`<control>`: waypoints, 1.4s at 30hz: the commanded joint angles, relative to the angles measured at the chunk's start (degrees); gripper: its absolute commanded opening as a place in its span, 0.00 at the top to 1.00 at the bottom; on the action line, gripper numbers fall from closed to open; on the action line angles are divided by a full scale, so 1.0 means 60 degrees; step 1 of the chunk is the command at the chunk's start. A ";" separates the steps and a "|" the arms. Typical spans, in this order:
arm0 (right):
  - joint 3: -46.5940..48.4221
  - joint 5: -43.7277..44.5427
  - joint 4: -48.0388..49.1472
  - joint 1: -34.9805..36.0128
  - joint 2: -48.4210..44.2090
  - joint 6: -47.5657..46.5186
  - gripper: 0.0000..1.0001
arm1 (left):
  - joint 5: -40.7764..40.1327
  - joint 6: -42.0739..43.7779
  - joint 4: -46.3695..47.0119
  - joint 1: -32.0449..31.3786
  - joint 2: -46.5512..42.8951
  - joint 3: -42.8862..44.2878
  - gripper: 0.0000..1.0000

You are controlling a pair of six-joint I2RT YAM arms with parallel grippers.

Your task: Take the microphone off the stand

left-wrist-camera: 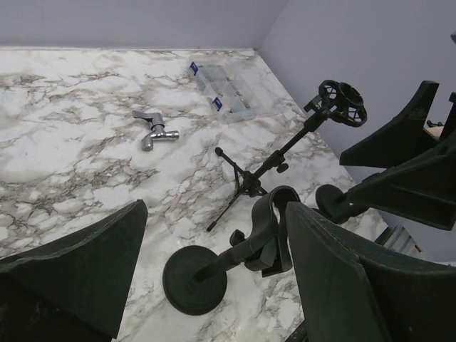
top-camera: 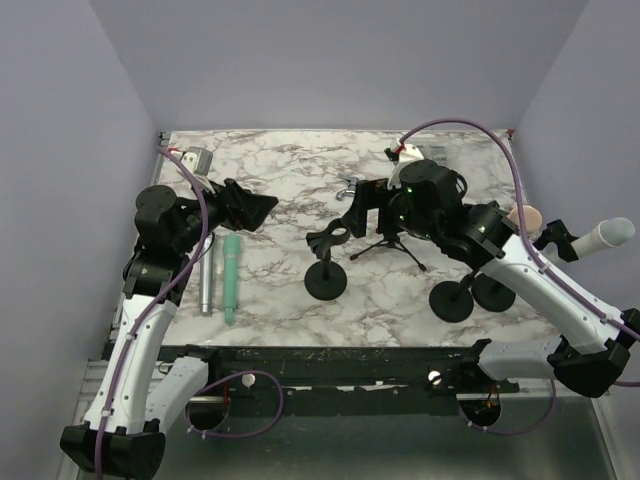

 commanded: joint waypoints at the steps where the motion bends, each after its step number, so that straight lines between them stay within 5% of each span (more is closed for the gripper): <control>1: -0.0309 0.2839 -0.1245 0.0071 0.0747 0.1179 0.00 | -0.0048 0.0300 0.0785 0.0038 0.0574 -0.0153 0.19; 9: -0.1163 0.6006 -0.1410 0.0128 0.1158 0.1679 0.00 | -0.0281 0.1132 0.0665 0.0037 0.0830 -0.0890 0.19; 13: -0.1492 0.6782 -0.1226 0.0134 0.1470 0.1854 0.10 | -0.0240 0.1240 0.0662 0.0016 0.0713 -0.1030 0.19; 34: -0.2765 0.7775 0.1102 0.0011 0.2418 0.0942 0.58 | -0.0167 0.1278 0.0670 -0.0006 0.0896 -0.1154 0.19; 42: -0.2994 0.8259 0.1462 0.0018 0.2616 0.0421 0.60 | -0.0153 0.1298 0.0686 -0.0009 0.0868 -0.1168 0.19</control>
